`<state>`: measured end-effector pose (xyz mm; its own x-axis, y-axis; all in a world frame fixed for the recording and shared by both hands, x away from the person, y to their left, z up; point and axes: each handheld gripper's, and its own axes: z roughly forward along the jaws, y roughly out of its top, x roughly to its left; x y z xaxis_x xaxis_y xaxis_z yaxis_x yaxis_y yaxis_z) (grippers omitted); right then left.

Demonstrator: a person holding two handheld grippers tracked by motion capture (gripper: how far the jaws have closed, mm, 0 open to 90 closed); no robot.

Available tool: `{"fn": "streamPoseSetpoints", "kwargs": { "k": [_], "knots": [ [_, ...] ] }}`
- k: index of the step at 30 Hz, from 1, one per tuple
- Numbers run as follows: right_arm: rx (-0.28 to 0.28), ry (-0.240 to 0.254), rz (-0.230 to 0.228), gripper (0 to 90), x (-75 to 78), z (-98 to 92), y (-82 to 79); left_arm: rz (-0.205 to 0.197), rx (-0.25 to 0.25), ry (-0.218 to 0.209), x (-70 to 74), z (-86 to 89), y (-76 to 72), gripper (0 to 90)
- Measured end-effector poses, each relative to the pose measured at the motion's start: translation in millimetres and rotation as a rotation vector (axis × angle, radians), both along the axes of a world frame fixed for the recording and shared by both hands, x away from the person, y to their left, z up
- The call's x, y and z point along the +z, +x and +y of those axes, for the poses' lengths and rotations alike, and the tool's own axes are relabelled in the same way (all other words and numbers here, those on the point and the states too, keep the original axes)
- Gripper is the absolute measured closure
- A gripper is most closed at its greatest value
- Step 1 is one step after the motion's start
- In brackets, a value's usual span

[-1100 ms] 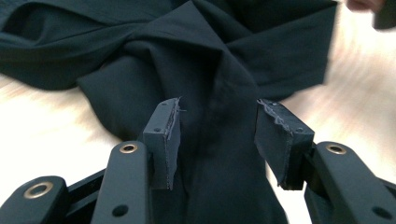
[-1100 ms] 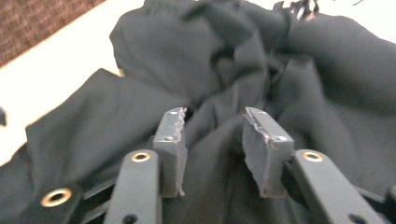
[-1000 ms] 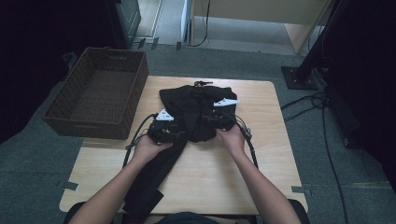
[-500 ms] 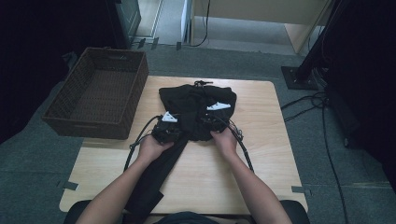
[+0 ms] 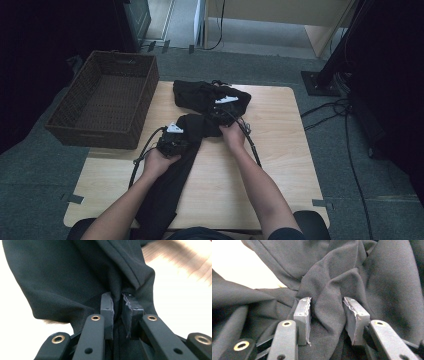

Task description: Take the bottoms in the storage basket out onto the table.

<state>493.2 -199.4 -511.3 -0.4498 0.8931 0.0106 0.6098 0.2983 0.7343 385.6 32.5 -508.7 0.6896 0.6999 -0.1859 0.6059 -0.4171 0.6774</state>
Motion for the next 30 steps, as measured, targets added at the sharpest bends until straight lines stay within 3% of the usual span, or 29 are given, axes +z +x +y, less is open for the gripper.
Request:
{"fn": "streamPoseSetpoints", "kwargs": {
  "k": [3,8,10,12,13,16,17,19,22,25,30],
  "knots": [
    [-0.025,0.002,0.002,59.0,0.0,-1.0,15.2,0.034,0.004,-0.030,-0.6,0.7,-3.2,79.6],
    [-0.054,0.022,0.011,55.9,-0.1,-4.9,30.2,0.029,-0.038,-0.020,-0.2,2.4,-18.5,78.8],
    [-0.072,0.056,0.034,53.2,1.3,-7.0,30.5,0.051,-0.056,-0.007,3.3,3.3,-21.6,76.8],
    [-0.074,0.073,0.060,54.1,9.2,-7.9,24.5,0.032,-0.055,-0.030,11.2,5.6,-21.1,73.3],
    [-0.045,0.080,0.001,54.7,19.3,-8.9,11.0,0.015,-0.047,-0.042,16.4,6.6,-19.9,68.9],
    [-0.012,0.080,-0.016,53.4,27.7,-8.3,-1.5,-0.042,-0.022,-0.053,32.3,9.6,-14.1,64.8],
    [0.021,0.061,-0.027,52.9,34.2,-5.8,-15.3,-0.062,-0.006,-0.060,38.5,11.2,-10.4,60.8],
    [0.056,0.058,-0.035,51.3,36.6,-3.1,-26.6,-0.061,0.025,-0.071,44.4,10.7,-1.1,56.2],
    [0.078,0.051,-0.041,51.1,36.2,0.8,-36.5,-0.060,0.027,-0.038,40.4,6.9,7.8,54.1],
    [0.079,0.066,-0.017,51.3,27.8,5.3,-46.6,-0.045,0.032,-0.025,28.0,0.7,16.4,53.4],
    [0.062,0.048,0.033,53.0,1.0,7.3,-51.3,-0.014,0.017,0.027,5.1,-8.5,25.6,60.2]
  ]
}}
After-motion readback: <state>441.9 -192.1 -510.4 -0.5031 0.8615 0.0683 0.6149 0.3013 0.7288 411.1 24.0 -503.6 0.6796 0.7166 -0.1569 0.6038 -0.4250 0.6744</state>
